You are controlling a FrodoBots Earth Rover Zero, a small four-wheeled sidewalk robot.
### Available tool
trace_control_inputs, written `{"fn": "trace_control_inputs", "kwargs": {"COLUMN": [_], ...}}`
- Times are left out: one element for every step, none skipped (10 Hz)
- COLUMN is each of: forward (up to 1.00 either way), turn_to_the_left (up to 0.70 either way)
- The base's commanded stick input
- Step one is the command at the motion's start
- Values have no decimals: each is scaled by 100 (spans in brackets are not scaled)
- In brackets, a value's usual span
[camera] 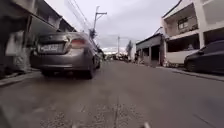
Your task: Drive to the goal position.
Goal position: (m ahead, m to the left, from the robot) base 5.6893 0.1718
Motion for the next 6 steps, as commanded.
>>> {"fn": "trace_control_inputs", "kwargs": {"forward": [70,70,70,70,70,70], "turn_to_the_left": [0,0,0,0,0,0]}}
